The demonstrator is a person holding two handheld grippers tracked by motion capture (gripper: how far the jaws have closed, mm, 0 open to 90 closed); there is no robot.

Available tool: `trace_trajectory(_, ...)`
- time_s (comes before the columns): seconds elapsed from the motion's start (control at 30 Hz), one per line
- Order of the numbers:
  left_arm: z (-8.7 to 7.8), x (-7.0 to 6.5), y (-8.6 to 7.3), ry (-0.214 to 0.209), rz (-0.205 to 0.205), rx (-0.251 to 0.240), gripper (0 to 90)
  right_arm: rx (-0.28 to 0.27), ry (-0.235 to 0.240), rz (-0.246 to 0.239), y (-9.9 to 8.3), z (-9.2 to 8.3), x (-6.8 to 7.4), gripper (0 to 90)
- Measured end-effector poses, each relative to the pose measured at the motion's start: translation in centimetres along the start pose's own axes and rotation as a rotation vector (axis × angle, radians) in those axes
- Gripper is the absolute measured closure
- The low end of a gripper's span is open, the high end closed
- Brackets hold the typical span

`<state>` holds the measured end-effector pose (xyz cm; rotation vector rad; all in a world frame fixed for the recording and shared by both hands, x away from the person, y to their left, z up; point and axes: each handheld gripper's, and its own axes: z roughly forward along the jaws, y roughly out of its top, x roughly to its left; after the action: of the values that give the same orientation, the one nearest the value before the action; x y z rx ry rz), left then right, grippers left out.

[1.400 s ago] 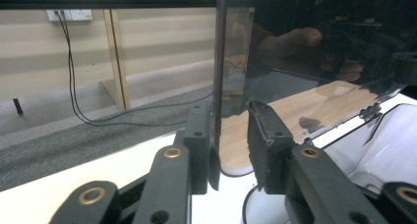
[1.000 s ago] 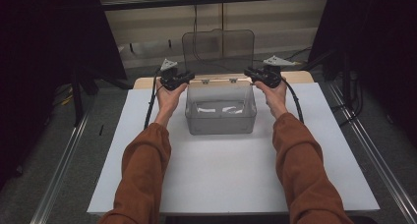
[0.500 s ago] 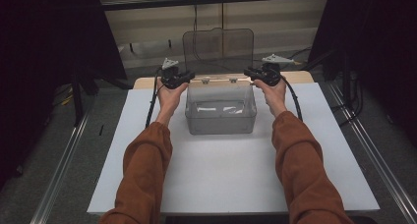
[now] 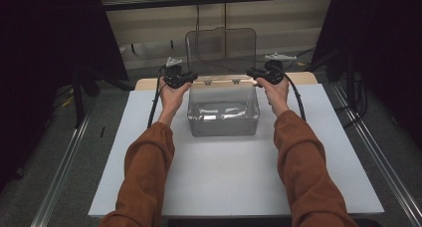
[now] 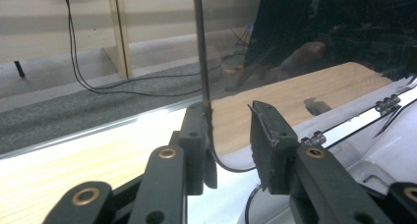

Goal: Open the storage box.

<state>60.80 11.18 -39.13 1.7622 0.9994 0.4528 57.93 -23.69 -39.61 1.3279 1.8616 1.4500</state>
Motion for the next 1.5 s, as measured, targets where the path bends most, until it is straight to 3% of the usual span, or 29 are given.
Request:
trace_trajectory(0.57,0.6,0.2,0.1,0.017,-0.046,0.001,64.1,0.03,-0.02,0.055,0.1,0.5,0.0,68.6)
trace_trajectory(0.83,0.8,0.0,0.4,0.025,-0.038,0.042,60.7,0.045,-0.025,0.083,0.2,0.7,-0.1,67.7)
trace_trajectory(1.3,1.1,0.2,0.5,0.019,-0.073,0.077,58.4,0.096,-0.023,0.164,0.5,1.0,-0.4,67.5)
trace_trajectory(1.5,1.3,0.1,0.5,0.031,-0.079,0.092,56.4,0.107,-0.02,0.172,0.4,1.2,-0.6,65.2)
